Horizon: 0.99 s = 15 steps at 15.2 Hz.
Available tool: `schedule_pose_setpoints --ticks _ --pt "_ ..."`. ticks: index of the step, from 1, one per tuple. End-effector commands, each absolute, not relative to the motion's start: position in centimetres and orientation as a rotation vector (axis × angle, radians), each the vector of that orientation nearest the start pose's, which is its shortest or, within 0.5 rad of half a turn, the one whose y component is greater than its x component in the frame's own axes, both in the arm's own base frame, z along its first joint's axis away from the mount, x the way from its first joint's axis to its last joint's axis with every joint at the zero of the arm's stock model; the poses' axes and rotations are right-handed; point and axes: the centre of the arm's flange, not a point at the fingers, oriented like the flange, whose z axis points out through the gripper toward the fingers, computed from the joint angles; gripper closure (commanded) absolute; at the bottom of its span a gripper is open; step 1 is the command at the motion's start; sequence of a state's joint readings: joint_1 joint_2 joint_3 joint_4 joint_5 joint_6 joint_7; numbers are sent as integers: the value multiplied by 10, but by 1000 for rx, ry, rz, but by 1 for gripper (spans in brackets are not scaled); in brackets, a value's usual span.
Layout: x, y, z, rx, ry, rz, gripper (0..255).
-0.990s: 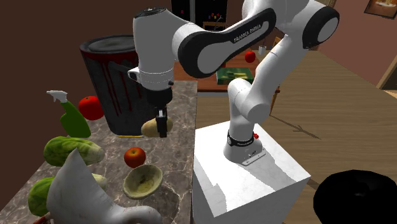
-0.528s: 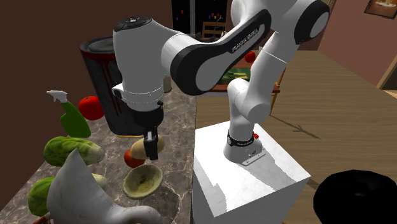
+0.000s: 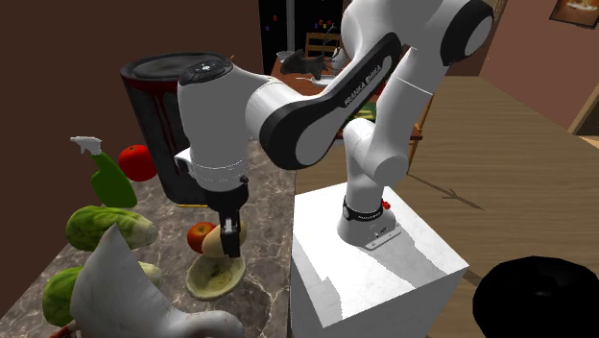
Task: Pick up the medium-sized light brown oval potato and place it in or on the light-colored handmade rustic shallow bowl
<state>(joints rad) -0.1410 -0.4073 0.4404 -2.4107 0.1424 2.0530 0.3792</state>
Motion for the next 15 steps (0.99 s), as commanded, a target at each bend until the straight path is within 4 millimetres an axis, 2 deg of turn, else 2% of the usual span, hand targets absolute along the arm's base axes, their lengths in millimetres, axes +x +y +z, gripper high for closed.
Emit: schedule_pose_setpoints --ticks 1,4,11,12,15 --pt "409 141 439 -3163 278 -52 255" --pt "409 141 427 -3163 278 -52 255" --pt "409 141 427 -3163 278 -52 255" --pt "409 141 427 -3163 278 -52 0" --pt "409 141 427 -3163 278 -52 0"
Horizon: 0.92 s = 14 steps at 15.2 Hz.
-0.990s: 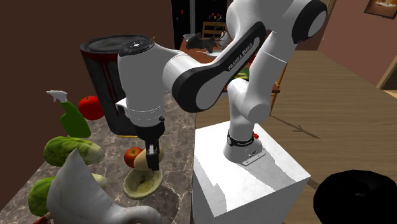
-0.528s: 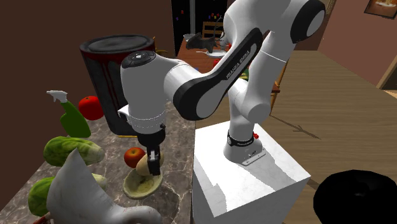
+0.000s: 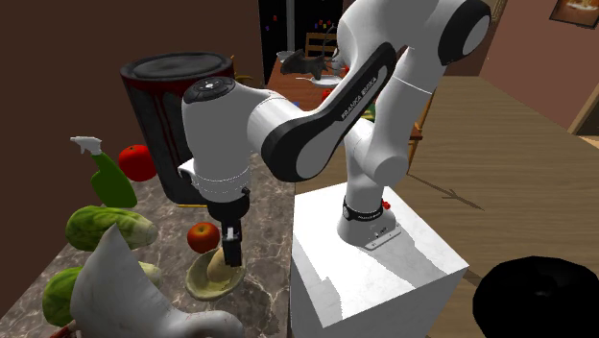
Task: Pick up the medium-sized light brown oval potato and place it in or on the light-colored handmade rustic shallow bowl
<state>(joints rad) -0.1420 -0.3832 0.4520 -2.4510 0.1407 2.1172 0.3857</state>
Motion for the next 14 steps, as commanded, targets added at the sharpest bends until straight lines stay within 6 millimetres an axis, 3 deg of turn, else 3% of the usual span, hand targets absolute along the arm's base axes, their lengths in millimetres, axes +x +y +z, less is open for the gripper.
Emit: schedule_pose_setpoints --ticks 1,2,6,14 --pt "409 141 427 -3163 278 -52 0" --pt "409 141 427 -3163 278 -52 0" --pt "408 143 477 -3163 278 -52 0" --pt "408 143 477 -3163 278 -52 0"
